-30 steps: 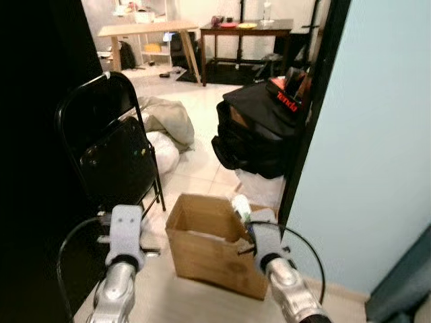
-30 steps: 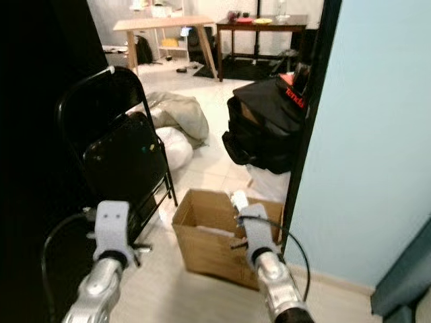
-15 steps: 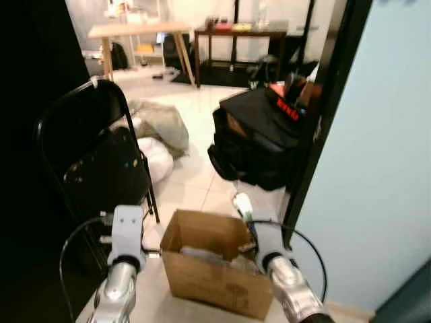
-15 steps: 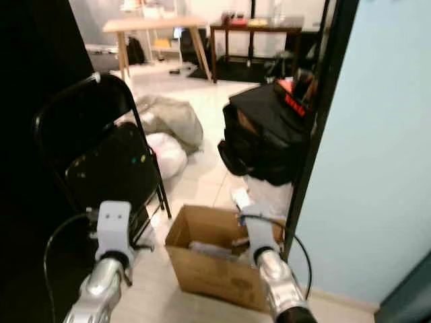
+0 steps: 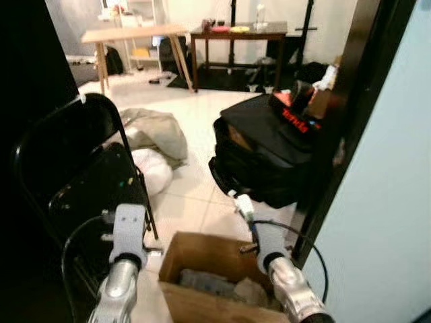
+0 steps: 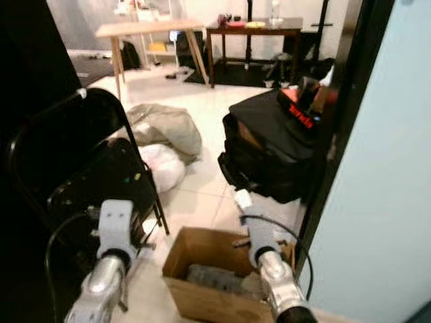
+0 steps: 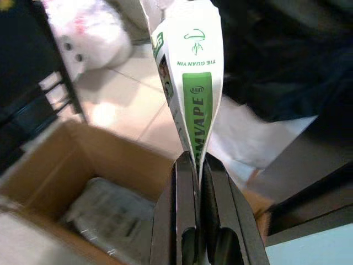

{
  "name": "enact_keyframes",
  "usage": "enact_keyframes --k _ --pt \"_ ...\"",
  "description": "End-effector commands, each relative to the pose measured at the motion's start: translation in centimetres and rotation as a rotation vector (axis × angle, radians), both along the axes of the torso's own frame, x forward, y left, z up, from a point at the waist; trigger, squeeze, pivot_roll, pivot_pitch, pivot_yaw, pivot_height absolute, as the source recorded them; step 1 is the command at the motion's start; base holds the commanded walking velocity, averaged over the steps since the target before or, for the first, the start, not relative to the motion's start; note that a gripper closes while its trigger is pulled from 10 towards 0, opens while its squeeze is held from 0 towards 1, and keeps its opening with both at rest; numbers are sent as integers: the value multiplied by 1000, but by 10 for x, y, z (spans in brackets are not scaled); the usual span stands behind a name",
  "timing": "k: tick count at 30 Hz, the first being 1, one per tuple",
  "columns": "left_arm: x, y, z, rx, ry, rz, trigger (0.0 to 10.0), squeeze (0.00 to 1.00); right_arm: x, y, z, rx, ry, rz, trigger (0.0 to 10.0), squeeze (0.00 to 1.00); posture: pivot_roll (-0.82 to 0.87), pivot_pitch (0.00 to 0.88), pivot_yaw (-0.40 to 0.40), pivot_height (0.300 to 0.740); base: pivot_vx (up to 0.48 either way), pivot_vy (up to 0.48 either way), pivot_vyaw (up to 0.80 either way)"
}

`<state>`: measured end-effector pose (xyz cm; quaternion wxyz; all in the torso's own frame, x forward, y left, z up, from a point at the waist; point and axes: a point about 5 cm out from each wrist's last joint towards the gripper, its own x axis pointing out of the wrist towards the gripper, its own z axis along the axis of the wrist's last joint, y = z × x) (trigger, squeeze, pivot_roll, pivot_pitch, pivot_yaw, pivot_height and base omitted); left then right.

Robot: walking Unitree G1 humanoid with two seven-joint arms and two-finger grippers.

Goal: Clean up the room

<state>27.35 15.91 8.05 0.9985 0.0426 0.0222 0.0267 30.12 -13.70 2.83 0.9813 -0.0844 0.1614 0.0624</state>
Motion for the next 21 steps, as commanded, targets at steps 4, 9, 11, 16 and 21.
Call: enact_keyframes --k 4,9,11,16,21 --pt "-3 6 -4 0 20 17 10000 0 -1 8 -2 17 13 14 10000 0 27 0 11 740 350 0 0" --pt "-4 2 -7 -4 42 -9 10000 0 -1 8 -2 14 15 14 10000 0 25 0 12 740 0 0 0" --pt "-4 1 -8 -6 45 -12 10000 0 -1 8 -2 12 16 14 10000 0 23 0 11 740 0 0 0" --pt "-4 -4 -9 14 52 -48 10000 0 -1 6 -2 8 17 14 10000 0 21 0 10 740 0 -96 0" --pt "-5 -5 -11 -13 75 -38 10000 0 -1 6 -2 2 17 15 10000 0 19 0 9 740 0 -334 0"
